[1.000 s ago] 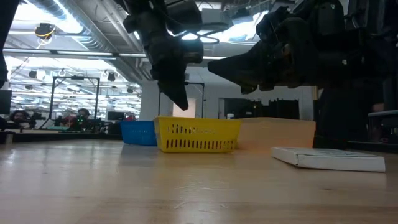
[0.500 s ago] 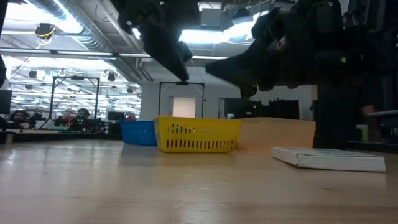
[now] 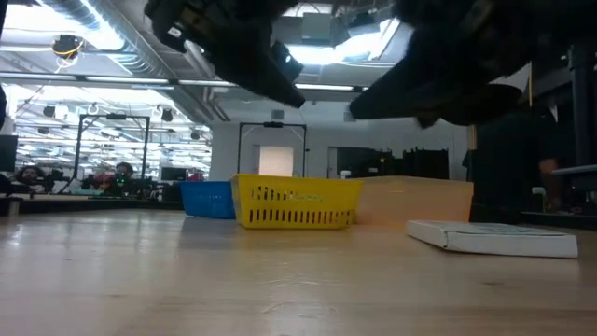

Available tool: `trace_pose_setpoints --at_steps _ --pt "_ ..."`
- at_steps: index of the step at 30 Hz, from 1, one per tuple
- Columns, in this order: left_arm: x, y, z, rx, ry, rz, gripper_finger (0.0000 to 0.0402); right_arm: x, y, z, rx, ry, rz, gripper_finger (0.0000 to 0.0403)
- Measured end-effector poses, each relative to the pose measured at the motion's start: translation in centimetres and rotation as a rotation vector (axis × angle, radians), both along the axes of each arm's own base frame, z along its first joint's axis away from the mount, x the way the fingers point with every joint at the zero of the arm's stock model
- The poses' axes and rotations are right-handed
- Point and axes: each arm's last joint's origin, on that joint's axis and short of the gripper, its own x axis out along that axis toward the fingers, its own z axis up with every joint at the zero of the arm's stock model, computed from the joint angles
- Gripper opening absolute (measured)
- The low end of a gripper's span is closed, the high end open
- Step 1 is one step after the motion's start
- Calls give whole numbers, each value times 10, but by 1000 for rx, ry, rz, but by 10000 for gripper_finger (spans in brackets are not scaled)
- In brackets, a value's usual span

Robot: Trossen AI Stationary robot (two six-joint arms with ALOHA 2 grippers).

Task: Pick and place items into bin
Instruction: Put the white card reader box into the orange bin

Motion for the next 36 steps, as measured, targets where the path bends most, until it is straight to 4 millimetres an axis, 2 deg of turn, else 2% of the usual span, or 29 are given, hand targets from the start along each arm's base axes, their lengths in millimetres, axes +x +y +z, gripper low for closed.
trace_pose_setpoints --at_steps 8,11,19,25,36 --pt "-1 -20 -6 -15 -192 -69 1 -33 16 12 94 92 -163 0" --pt "-4 -24 -11 -47 -274 -71 2 -38 20 14 99 203 -212 0" --pt "-12 -33 -19 -115 -339 -59 3 -49 37 41 131 465 -287 0" --pt "-13 -42 -16 -150 -357 -68 3 -61 40 28 254 571 -383 0" --pt "-14 -45 -17 -159 -350 -70 3 -45 51 -1 343 600 -395 0"
